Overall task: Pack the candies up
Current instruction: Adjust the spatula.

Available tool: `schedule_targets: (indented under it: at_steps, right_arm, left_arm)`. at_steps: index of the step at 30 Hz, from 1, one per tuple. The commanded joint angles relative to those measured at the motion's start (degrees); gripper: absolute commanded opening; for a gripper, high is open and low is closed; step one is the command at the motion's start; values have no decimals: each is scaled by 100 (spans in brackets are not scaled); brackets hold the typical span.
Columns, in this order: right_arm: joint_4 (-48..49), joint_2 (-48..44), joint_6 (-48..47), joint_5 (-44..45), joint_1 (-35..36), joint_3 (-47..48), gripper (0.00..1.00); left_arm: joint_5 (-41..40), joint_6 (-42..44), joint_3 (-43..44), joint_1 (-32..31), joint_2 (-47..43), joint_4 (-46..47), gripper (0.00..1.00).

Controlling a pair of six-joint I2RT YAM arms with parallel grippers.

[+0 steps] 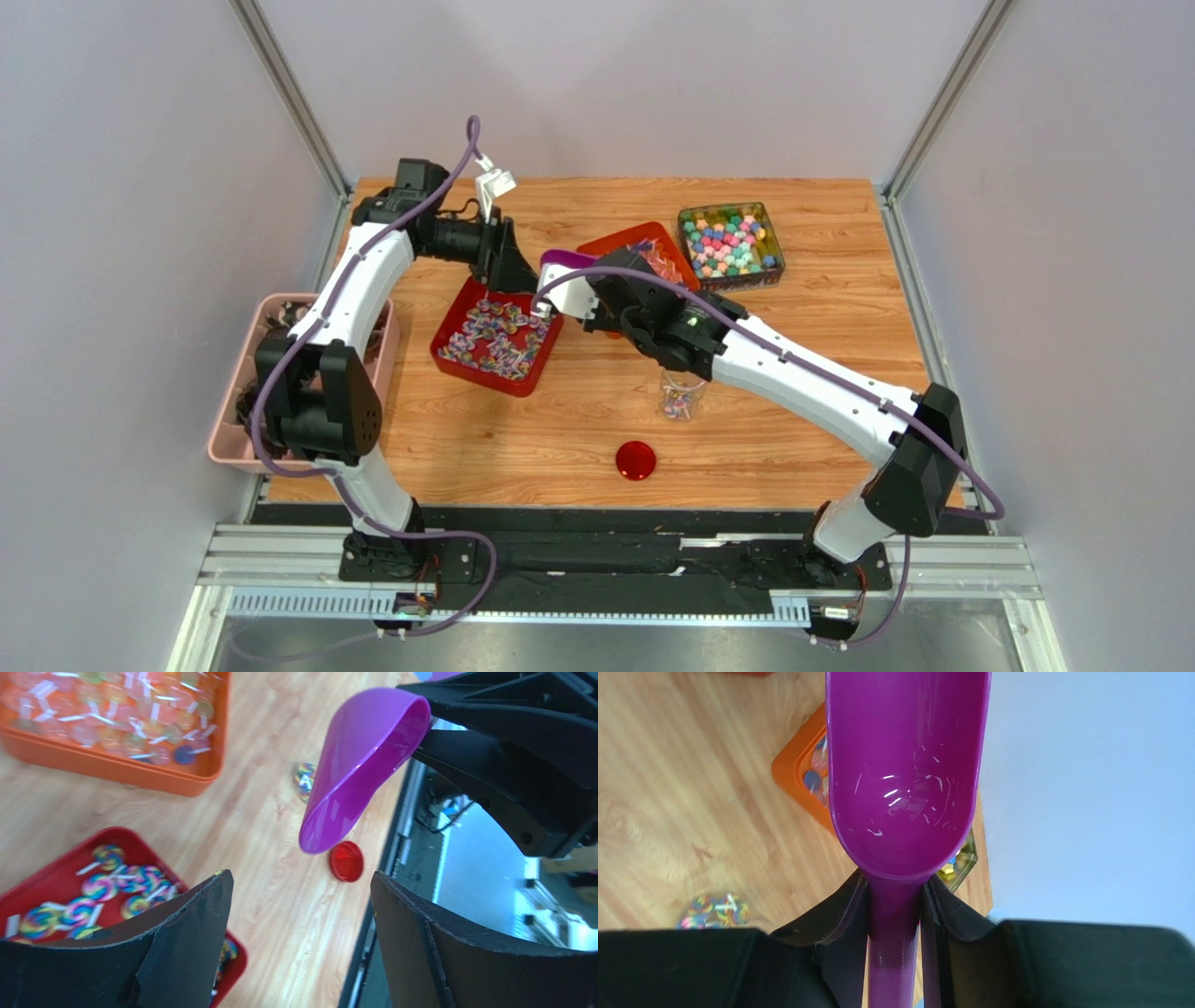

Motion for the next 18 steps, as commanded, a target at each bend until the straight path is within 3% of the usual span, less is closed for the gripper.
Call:
schedule_targets:
  at_steps: [1,11,18]
  right_arm:
    - [1027,72,132,502,132,-64,0]
    - [1326,240,149,616,344,-336,0]
    - [1396,248,229,712,476,-267,0]
  left_arm:
    - [555,-36,254,-160,147,-107,79]
    - [766,-230,289,-196,104,103,78]
    - [766,-247,219,-204,165,148,58]
